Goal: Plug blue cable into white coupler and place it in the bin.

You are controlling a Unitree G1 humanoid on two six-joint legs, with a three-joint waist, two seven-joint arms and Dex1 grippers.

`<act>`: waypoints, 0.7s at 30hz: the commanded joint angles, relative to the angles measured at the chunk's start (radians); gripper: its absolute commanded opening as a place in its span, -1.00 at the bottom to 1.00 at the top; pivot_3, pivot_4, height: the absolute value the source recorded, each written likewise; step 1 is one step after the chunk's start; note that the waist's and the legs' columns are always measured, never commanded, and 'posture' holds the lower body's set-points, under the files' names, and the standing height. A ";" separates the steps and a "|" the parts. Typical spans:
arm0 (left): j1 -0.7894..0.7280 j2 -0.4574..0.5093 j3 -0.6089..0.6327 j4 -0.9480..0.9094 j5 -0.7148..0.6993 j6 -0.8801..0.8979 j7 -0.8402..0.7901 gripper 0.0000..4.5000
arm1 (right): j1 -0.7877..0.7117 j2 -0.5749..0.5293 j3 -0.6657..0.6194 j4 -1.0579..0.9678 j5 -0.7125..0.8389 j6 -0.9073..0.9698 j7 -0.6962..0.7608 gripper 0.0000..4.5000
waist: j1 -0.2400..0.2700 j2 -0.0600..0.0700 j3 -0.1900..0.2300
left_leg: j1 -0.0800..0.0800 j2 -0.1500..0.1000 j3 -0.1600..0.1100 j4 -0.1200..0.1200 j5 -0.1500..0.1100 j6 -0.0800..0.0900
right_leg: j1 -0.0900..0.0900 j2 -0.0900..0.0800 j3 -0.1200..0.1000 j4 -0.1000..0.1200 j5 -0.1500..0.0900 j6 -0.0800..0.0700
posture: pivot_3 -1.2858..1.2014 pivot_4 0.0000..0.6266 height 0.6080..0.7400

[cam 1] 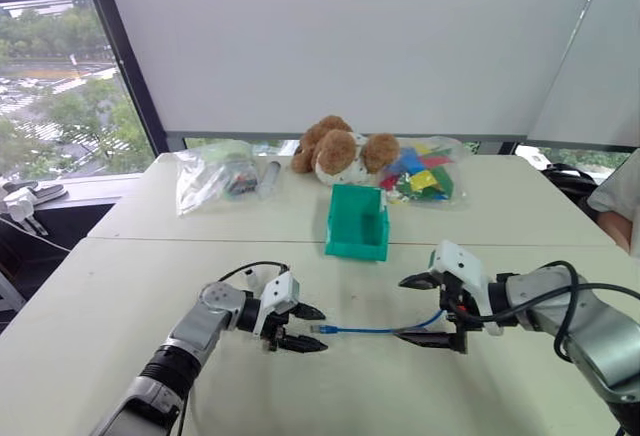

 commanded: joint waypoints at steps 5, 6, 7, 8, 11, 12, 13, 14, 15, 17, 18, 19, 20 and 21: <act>0.039 0.003 -0.023 -0.003 0.051 -0.073 -0.006 -0.99 | 0.009 -0.024 -0.044 -0.057 0.032 0.002 -0.037 0.98 | 0.000 0.000 0.000 | 0.000 0.000 0.000 0.000 0.000 0.000 | 0.000 0.000 0.000 0.000 0.000 0.000 | 0.03 -0.52 1.00; 0.041 0.006 -0.021 -0.008 0.058 -0.083 0.003 -0.99 | 0.015 -0.016 -0.058 -0.064 0.046 0.014 -0.047 0.98 | 0.000 0.000 0.000 | 0.000 0.000 0.000 0.000 0.000 0.000 | 0.000 0.000 0.000 0.000 0.000 0.000 | 0.03 -0.52 1.00; 0.044 0.009 -0.015 -0.017 0.057 -0.089 0.010 -0.99 | 0.021 -0.006 -0.073 -0.072 0.063 0.028 -0.059 0.98 | 0.000 0.000 0.000 | 0.000 0.000 0.000 0.000 0.000 0.000 | 0.000 0.000 0.000 0.000 0.000 0.000 | 0.03 -0.52 1.00; 0.044 0.014 -0.001 -0.031 0.049 -0.086 0.017 -0.99 | 0.029 0.015 -0.098 -0.084 0.093 0.049 -0.077 0.98 | 0.000 0.000 0.000 | 0.000 0.000 0.000 0.000 0.000 0.000 | 0.000 0.000 0.000 0.000 0.000 0.000 | 0.03 -0.52 1.00; 0.033 0.022 0.057 -0.073 0.008 -0.068 0.056 -0.99 | 0.044 0.114 -0.189 -0.114 0.218 0.145 -0.155 0.98 | -0.002 0.000 0.000 | 0.000 0.001 -0.001 0.000 0.000 0.000 | 0.000 0.000 0.000 0.000 0.000 0.000 | 0.03 -0.52 1.00; 0.025 0.022 0.084 -0.085 -0.010 -0.060 0.078 -0.99 | 0.048 0.161 -0.226 -0.122 0.273 0.188 -0.188 0.98 | -0.002 -0.001 0.000 | 0.000 0.001 -0.001 0.000 0.000 0.000 | 0.000 0.000 0.000 0.000 0.000 0.000 | 0.03 -0.52 1.00; 0.018 0.022 0.107 -0.097 -0.026 -0.048 0.096 -0.99 | 0.052 0.200 -0.257 -0.129 0.322 0.226 -0.219 0.98 | -0.001 -0.001 0.000 | 0.000 0.001 -0.001 0.000 0.000 0.000 | 0.000 0.000 0.000 0.000 0.000 0.000 | 0.03 -0.52 1.00; 0.013 0.024 0.126 -0.112 -0.038 -0.037 0.110 -0.99 | 0.058 0.228 -0.281 -0.137 0.359 0.257 -0.246 0.98 | 0.000 -0.001 0.000 | 0.000 0.001 -0.001 0.000 0.000 0.000 | 0.000 0.000 0.000 0.000 0.000 0.000 | 0.03 -0.52 1.00; 0.005 0.024 0.151 -0.129 -0.052 -0.024 0.133 -0.99 | 0.069 0.265 -0.305 -0.144 0.399 0.292 -0.281 0.98 | 0.000 -0.001 0.000 | 0.000 0.001 -0.001 0.000 0.000 0.000 | 0.000 0.000 0.000 0.001 0.000 0.000 | 0.03 -0.52 1.00; -0.004 0.024 0.186 -0.160 -0.071 -0.002 0.164 -0.99 | 0.090 0.316 -0.334 -0.154 0.461 0.340 -0.339 0.98 | 0.002 -0.001 0.000 | 0.000 0.001 -0.002 0.000 0.000 0.000 | 0.000 0.000 0.000 0.000 0.000 0.000 | 0.03 -0.52 1.00; -0.007 0.025 0.199 -0.177 -0.077 0.003 0.178 -0.99 | 0.101 0.332 -0.333 -0.160 0.475 0.351 -0.364 0.98 | 0.002 -0.001 0.000 | -0.001 0.000 -0.002 0.000 0.000 0.000 | 0.000 -0.001 0.000 0.000 0.000 0.000 | 0.03 -0.52 1.00; -0.008 0.024 0.208 -0.191 -0.080 0.005 0.190 -0.99 | 0.107 0.346 -0.331 -0.163 0.488 0.363 -0.390 0.98 | 0.002 -0.001 0.000 | -0.001 0.000 -0.002 0.000 0.000 0.000 | 0.000 -0.001 0.000 0.000 0.000 0.000 | 0.03 -0.52 1.00; -0.011 0.018 0.219 -0.223 -0.088 0.010 0.212 -0.99 | 0.106 0.388 -0.319 -0.149 0.503 0.378 -0.431 0.98 | 0.001 -0.001 0.000 | -0.001 0.000 -0.002 0.000 0.000 0.000 | 0.000 -0.001 0.000 0.000 0.000 0.000 | 0.03 -0.52 1.00; -0.011 0.014 0.225 -0.250 -0.094 0.016 0.227 -0.99 | 0.100 0.429 -0.310 -0.128 0.518 0.397 -0.475 0.98 | 0.000 -0.001 0.000 | -0.001 0.000 -0.002 0.000 0.000 0.000 | 0.000 -0.001 0.000 0.000 0.000 0.000 | 0.03 -0.52 1.00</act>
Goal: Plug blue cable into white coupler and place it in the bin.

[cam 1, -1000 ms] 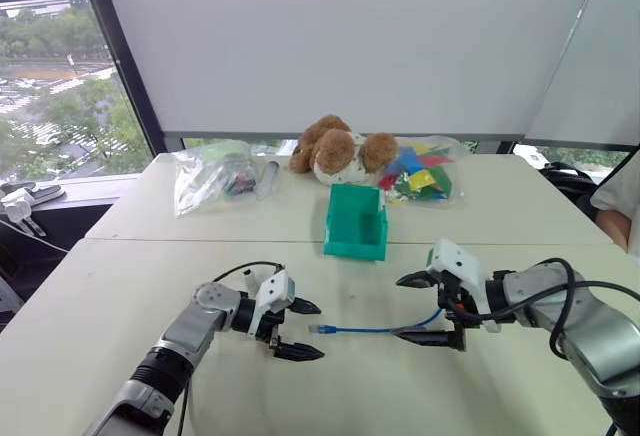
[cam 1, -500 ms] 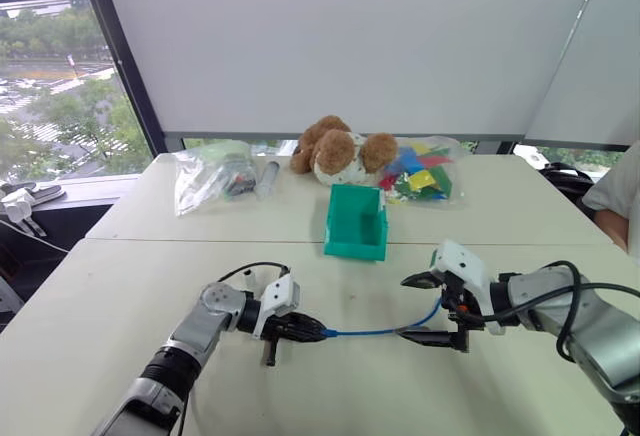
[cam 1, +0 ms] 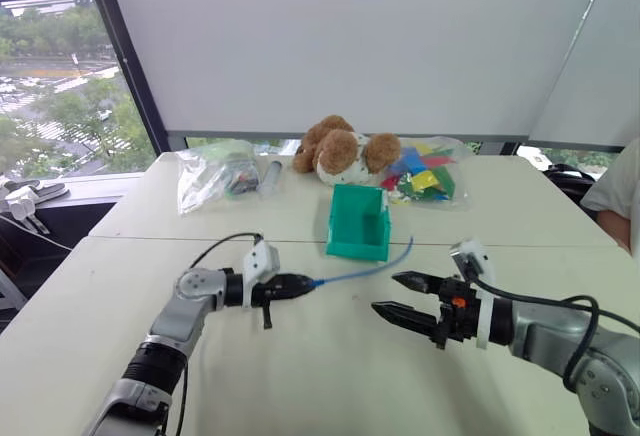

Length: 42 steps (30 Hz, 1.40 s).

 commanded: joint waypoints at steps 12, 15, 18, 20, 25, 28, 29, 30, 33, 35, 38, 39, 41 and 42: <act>0.017 -0.023 0.011 -0.174 -0.039 0.023 0.079 -0.99 | -0.177 0.438 -0.028 0.254 0.146 0.074 -0.418 0.98 | -0.017 0.000 0.000 | 0.000 0.000 0.000 0.000 0.000 0.000 | -0.001 0.002 0.000 0.002 0.000 0.000 | 0.03 -0.52 1.00; 0.024 -0.024 0.003 -0.181 -0.039 0.021 0.079 -0.99 | -0.192 0.467 -0.016 0.278 0.156 0.065 -0.446 0.98 | -0.019 0.000 0.000 | 0.000 0.000 0.000 0.000 0.000 0.000 | -0.001 0.002 0.000 0.002 0.000 0.000 | 0.03 -0.52 1.00; 0.030 -0.025 -0.002 -0.183 -0.037 0.016 0.077 -0.99 | -0.204 0.492 -0.005 0.296 0.167 0.052 -0.465 0.98 | -0.026 0.000 0.000 | 0.000 0.000 0.000 -0.001 0.000 0.000 | -0.001 0.002 0.000 0.002 0.000 0.000 | 0.03 -0.52 1.00; 0.032 -0.024 -0.004 -0.183 -0.037 0.015 0.076 -0.99 | -0.217 0.506 0.004 0.317 0.160 0.035 -0.477 0.98 | -0.027 0.000 0.000 | 0.000 0.000 0.000 -0.001 0.000 0.000 | -0.001 0.003 0.000 0.002 0.000 0.000 | 0.03 -0.52 1.00; 0.043 -0.021 -0.009 -0.185 -0.037 0.011 0.071 -0.99 | -0.248 0.530 0.029 0.362 0.145 -0.003 -0.492 0.98 | -0.029 0.001 0.000 | 0.000 0.000 0.000 -0.001 0.000 0.000 | -0.002 0.003 0.000 0.003 0.000 0.000 | 0.03 -0.52 1.00; 0.047 -0.018 -0.013 -0.187 -0.039 0.011 0.071 -0.99 | -0.260 0.528 0.038 0.380 0.147 -0.020 -0.492 0.98 | -0.027 0.001 0.000 | 0.000 0.000 0.000 -0.001 0.000 0.000 | -0.002 0.003 0.000 0.002 0.000 0.000 | 0.03 -0.52 1.00; 0.048 -0.017 -0.013 -0.187 -0.039 0.012 0.071 -1.00 | -0.262 0.526 0.041 0.384 0.149 -0.023 -0.491 0.86 | -0.026 0.001 0.000 | 0.000 0.000 0.000 -0.001 0.000 0.000 | -0.002 0.003 0.000 0.002 0.000 0.000 | 0.03 -0.52 1.00; 0.048 -0.017 -0.013 -0.187 -0.039 0.012 0.072 -1.00 | -0.264 0.524 0.044 0.386 0.150 -0.026 -0.490 0.72 | -0.026 0.001 0.000 | 0.000 0.000 0.000 -0.001 0.000 0.000 | -0.002 0.003 0.000 0.002 0.000 0.000 | 0.03 -0.52 1.00; 0.050 -0.016 -0.014 -0.188 -0.040 0.011 0.074 -1.00 | -0.264 0.519 0.052 0.388 0.156 -0.027 -0.485 0.16 | -0.027 0.001 0.000 | 0.000 0.000 0.000 -0.001 0.000 0.000 | -0.002 0.003 0.000 0.002 0.000 0.000 | 0.03 -0.52 1.00; 0.051 -0.017 -0.013 -0.185 -0.039 0.009 0.075 -1.00 | -0.261 0.515 0.059 0.385 0.158 -0.028 -0.481 -0.36 | -0.027 0.001 0.000 | 0.000 0.000 0.000 -0.001 0.000 0.000 | -0.002 0.003 0.000 0.002 0.000 0.000 | 0.03 -0.52 1.00; 0.045 -0.020 -0.013 -0.176 -0.037 0.005 0.078 -1.00 | -0.251 0.509 0.065 0.376 0.164 -0.025 -0.478 -0.99 | -0.027 0.001 0.000 | 0.000 0.000 0.000 -0.001 0.000 0.000 | -0.002 0.003 0.000 0.002 0.000 0.000 | 0.03 -0.52 1.00; 0.044 -0.021 -0.013 -0.173 -0.037 0.004 0.080 -1.00 | -0.249 0.507 0.067 0.374 0.166 -0.024 -0.477 -0.99 | -0.027 0.001 0.000 | 0.000 0.000 0.000 -0.001 0.000 0.000 | -0.002 0.003 0.000 0.002 0.000 0.000 | 0.03 -0.52 1.00; 0.041 -0.025 -0.011 -0.172 -0.040 0.006 0.085 -1.00 | -0.245 0.505 0.071 0.370 0.169 -0.022 -0.475 -0.99 | -0.027 0.001 0.000 | 0.000 0.000 0.000 -0.001 0.000 0.000 | -0.002 0.003 0.000 0.002 0.000 0.000 | 0.03 -0.52 1.00; 0.039 -0.028 -0.009 -0.173 -0.043 0.009 0.088 -1.00 | -0.244 0.504 0.073 0.368 0.170 -0.022 -0.473 -0.99 | -0.027 0.001 0.000 | 0.000 0.000 0.000 -0.001 0.000 0.000 | -0.002 0.003 0.000 0.002 0.000 0.000 | 0.03 -0.52 1.00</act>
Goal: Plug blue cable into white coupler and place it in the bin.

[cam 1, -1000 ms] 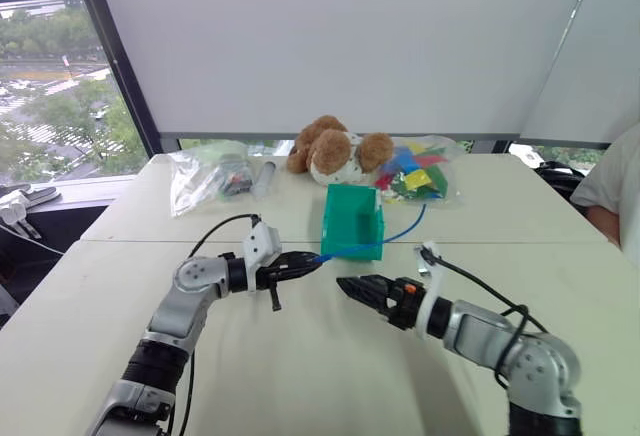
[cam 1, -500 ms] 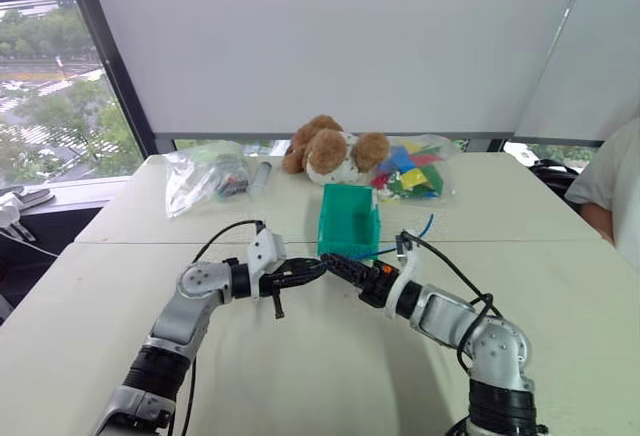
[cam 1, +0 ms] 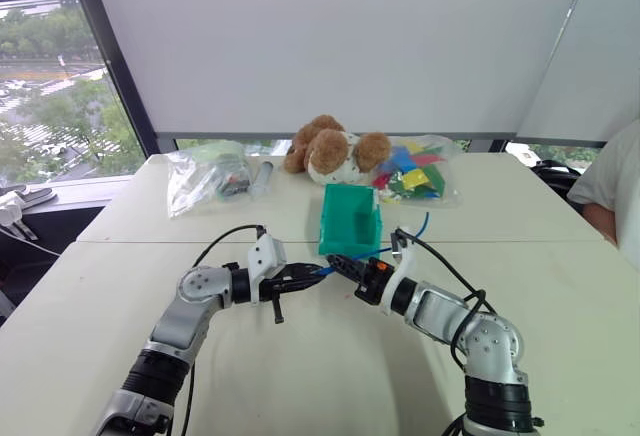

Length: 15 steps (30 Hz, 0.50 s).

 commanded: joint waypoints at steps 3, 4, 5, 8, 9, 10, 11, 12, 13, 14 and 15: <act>-0.020 -0.011 0.016 -0.027 -0.017 0.003 0.017 -1.00 | -0.002 -0.003 0.022 -0.037 0.034 -0.006 0.020 -0.99 | 0.000 0.000 0.000 | 0.000 0.000 0.000 0.000 0.000 0.000 | 0.000 0.000 0.000 0.000 0.000 0.000 | 0.03 -0.52 1.00; -0.019 -0.010 0.016 -0.029 -0.018 0.006 0.016 -1.00 | -0.002 -0.003 0.023 -0.038 0.033 -0.008 0.019 -0.99 | 0.000 0.000 0.000 | 0.000 0.000 0.000 0.000 0.000 0.000 | 0.000 0.000 0.000 0.000 0.000 0.000 | 0.03 -0.52 1.00; -0.018 -0.009 0.015 -0.033 -0.019 0.010 0.016 -1.00 | -0.003 -0.003 0.022 -0.039 0.033 -0.009 0.018 -0.99 | 0.000 0.000 0.000 | 0.000 0.000 0.000 0.000 0.000 0.000 | 0.000 0.000 0.000 0.000 0.000 0.000 | 0.03 -0.52 1.00; -0.012 0.001 0.016 -0.047 -0.027 0.047 0.012 -1.00 | -0.008 -0.005 0.016 -0.042 0.037 -0.010 0.014 -0.99 | 0.000 0.000 0.000 | 0.000 0.000 0.000 0.000 0.000 0.000 | 0.000 0.000 0.000 0.000 0.000 0.000 | 0.03 -0.52 1.00; -0.010 0.007 0.020 -0.057 -0.044 0.074 0.000 -0.78 | -0.012 -0.007 0.013 -0.043 0.040 -0.010 0.013 -1.00 | 0.000 0.000 0.000 | 0.000 0.000 0.000 0.000 0.000 0.000 | 0.000 0.000 0.000 0.000 0.000 0.000 | 0.03 -0.52 1.00; -0.009 0.013 0.027 -0.064 -0.057 0.096 -0.005 -0.55 | -0.017 -0.009 0.008 -0.044 0.043 -0.010 0.011 -1.00 | -0.001 0.000 0.000 | 0.000 0.000 0.000 0.000 0.000 0.000 | 0.000 0.000 0.000 0.000 0.000 0.000 | 0.03 -0.52 1.00; -0.010 0.019 0.031 -0.070 -0.067 0.114 -0.009 -0.36 | -0.021 -0.012 0.005 -0.044 0.046 -0.011 0.009 -1.00 | -0.001 0.000 0.000 | 0.000 0.000 0.000 0.000 0.000 0.000 | 0.000 0.000 0.000 0.000 0.000 0.000 | 0.03 -0.52 1.00; -0.009 0.026 0.033 -0.075 -0.074 0.128 -0.013 -0.15 | -0.025 -0.015 0.003 -0.044 0.049 -0.012 0.008 -1.00 | -0.001 0.000 0.000 | 0.000 0.000 0.000 0.000 0.000 0.000 | 0.000 0.000 0.000 0.000 0.000 0.000 | 0.03 -0.52 1.00; -0.008 0.031 0.034 -0.080 -0.076 0.134 -0.015 0.10 | -0.028 -0.018 0.002 -0.044 0.052 -0.014 0.006 -1.00 | -0.001 0.000 0.000 | 0.000 0.000 0.000 0.000 0.000 0.000 | 0.000 0.000 0.000 0.000 0.000 0.000 | 0.03 -0.52 1.00; -0.002 0.043 0.035 -0.088 -0.075 0.137 -0.017 0.29 | -0.034 -0.023 -0.001 -0.044 0.054 -0.017 0.004 -1.00 | -0.001 0.000 0.000 | 0.000 0.000 0.000 0.000 0.000 0.000 | 0.000 0.000 0.000 0.000 0.000 0.000 | 0.03 -0.52 1.00; 0.003 0.051 0.036 -0.095 -0.074 0.140 -0.018 0.57 | -0.039 -0.027 -0.003 -0.044 0.056 -0.018 0.002 -1.00 | -0.001 0.000 0.000 | 0.000 0.000 0.000 0.000 0.000 0.000 | 0.000 0.000 0.000 0.000 0.000 0.000 | 0.03 -0.52 1.00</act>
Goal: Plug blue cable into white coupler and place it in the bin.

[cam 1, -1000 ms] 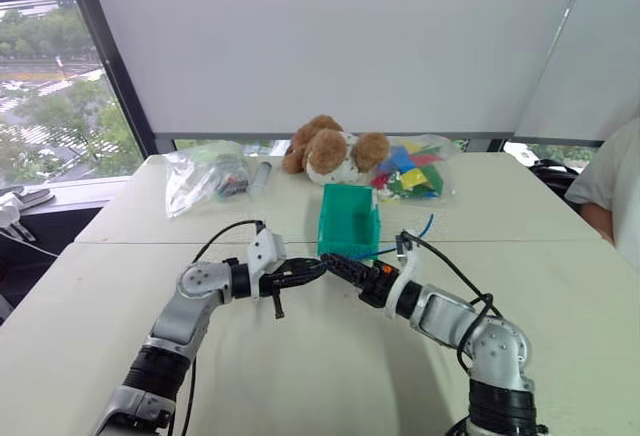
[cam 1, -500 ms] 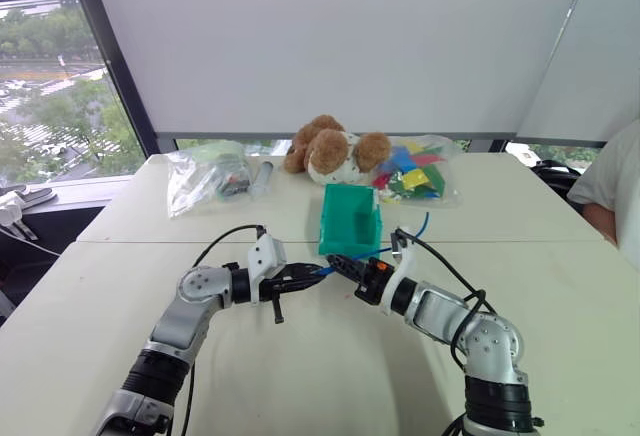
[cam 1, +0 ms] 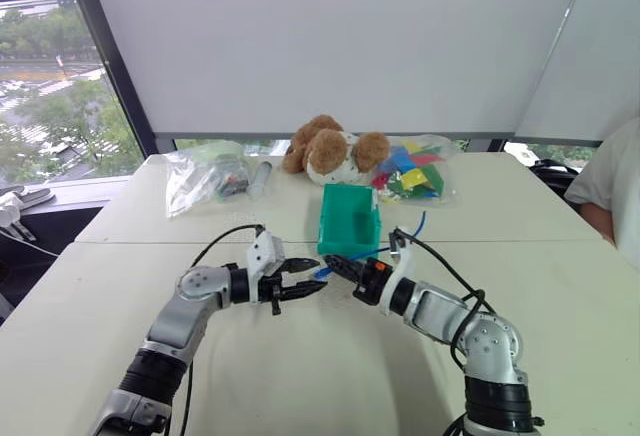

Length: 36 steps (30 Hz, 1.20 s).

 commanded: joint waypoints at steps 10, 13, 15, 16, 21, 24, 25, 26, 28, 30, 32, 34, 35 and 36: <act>0.072 0.244 0.195 -0.126 -0.088 0.122 -0.006 0.99 | -0.110 -0.211 0.076 -0.083 -0.066 -0.057 0.089 -1.00 | -0.002 0.001 0.001 | 0.000 0.000 0.000 -0.002 0.000 0.000 | -0.001 0.000 0.000 -0.001 0.000 0.000 | 0.03 -0.52 1.00; 0.062 0.299 0.248 -0.086 -0.094 0.135 0.002 0.99 | -0.137 -0.316 0.189 -0.102 -0.153 -0.106 0.192 -1.00 | -0.001 0.001 0.001 | 0.000 0.000 0.000 -0.002 0.000 0.000 | -0.001 0.000 0.000 -0.002 0.000 0.000 | 0.03 -0.52 1.00; 0.062 0.330 0.262 -0.043 -0.081 0.125 -0.009 0.99 | -0.158 -0.376 0.265 -0.107 -0.214 -0.152 0.270 -1.00 | -0.001 0.001 0.001 | 0.000 0.000 0.000 -0.002 0.000 0.000 | -0.001 0.000 0.000 -0.002 0.000 0.000 | 0.03 -0.52 1.00; 0.064 0.344 0.263 -0.018 -0.075 0.119 -0.021 0.99 | -0.173 -0.403 0.303 -0.108 -0.246 -0.180 0.312 -1.00 | -0.001 0.001 0.001 | 0.000 0.000 0.000 -0.002 0.000 0.000 | -0.001 0.000 0.000 -0.002 0.000 0.000 | 0.03 -0.52 1.00; 0.048 0.358 0.225 0.119 -0.024 0.049 -0.058 0.99 | -0.242 -0.438 0.398 -0.065 -0.346 -0.270 0.426 -1.00 | -0.001 0.001 0.001 | 0.000 0.000 0.001 -0.002 0.000 0.000 | -0.001 0.000 0.000 -0.002 0.000 0.000 | 0.03 -0.52 1.00; 0.000 0.325 0.203 0.217 0.006 0.007 -0.050 0.99 | -0.266 -0.432 0.420 -0.045 -0.381 -0.292 0.462 -1.00 | 0.005 0.000 0.002 | 0.000 0.000 0.001 -0.002 0.000 0.000 | -0.001 0.000 0.000 -0.002 0.000 0.000 | 0.03 -0.52 1.00; -0.012 0.314 0.195 0.238 0.014 0.003 -0.049 0.99 | -0.268 -0.430 0.424 -0.045 -0.389 -0.295 0.470 -1.00 | 0.007 0.000 0.002 | 0.000 0.000 0.000 -0.002 0.000 0.000 | -0.001 -0.001 -0.001 -0.002 0.000 0.000 | 0.03 -0.52 1.00; -0.021 0.305 0.187 0.269 0.025 -0.013 -0.053 0.99 | -0.269 -0.427 0.425 -0.044 -0.396 -0.297 0.476 -1.00 | 0.007 0.000 0.001 | -0.001 0.000 0.000 -0.002 0.000 0.000 | -0.001 -0.001 -0.001 -0.002 0.000 0.000 | 0.03 -0.52 1.00; -0.033 0.283 0.174 0.329 0.043 -0.041 -0.058 0.99 | -0.264 -0.421 0.421 -0.052 -0.401 -0.294 0.482 -1.00 | 0.004 0.000 0.002 | -0.001 -0.001 0.001 -0.002 0.000 0.000 | -0.001 -0.002 -0.001 -0.002 0.000 0.000 | 0.03 -0.52 1.00; -0.041 0.258 0.161 0.375 0.058 -0.065 -0.060 0.99 | -0.256 -0.419 0.414 -0.063 -0.402 -0.288 0.483 -1.00 | 0.003 0.000 0.002 | -0.001 -0.001 0.001 -0.002 0.000 0.000 | -0.001 -0.002 -0.001 -0.002 0.000 0.000 | 0.03 -0.52 1.00; -0.050 0.233 0.152 0.417 0.069 -0.082 -0.060 0.99 | -0.247 -0.418 0.408 -0.073 -0.402 -0.281 0.481 -1.00 | 0.002 0.000 0.002 | -0.001 0.000 0.001 -0.002 0.000 0.000 | -0.002 -0.002 -0.001 -0.002 0.000 0.000 | 0.03 -0.52 1.00; -0.057 0.213 0.145 0.459 0.084 -0.112 -0.055 0.99 | -0.240 -0.419 0.401 -0.082 -0.401 -0.275 0.477 -1.00 | 0.002 0.000 0.002 | -0.001 0.000 0.001 -0.002 0.000 0.000 | -0.002 -0.002 -0.001 -0.002 0.000 0.000 | 0.03 -0.52 1.00; -0.061 0.204 0.143 0.481 0.093 -0.127 -0.050 0.99 | -0.237 -0.420 0.398 -0.085 -0.401 -0.272 0.475 -1.00 | 0.002 0.000 0.002 | -0.001 0.000 0.001 -0.002 0.000 0.000 | -0.002 -0.002 -0.001 -0.002 0.000 0.000 | 0.03 -0.52 1.00; -0.064 0.197 0.143 0.498 0.100 -0.140 -0.047 0.99 | -0.234 -0.421 0.395 -0.088 -0.401 -0.270 0.473 -1.00 | 0.002 0.000 0.002 | -0.001 0.000 0.001 -0.002 0.000 0.000 | -0.002 -0.002 -0.001 -0.002 0.000 0.000 | 0.03 -0.52 1.00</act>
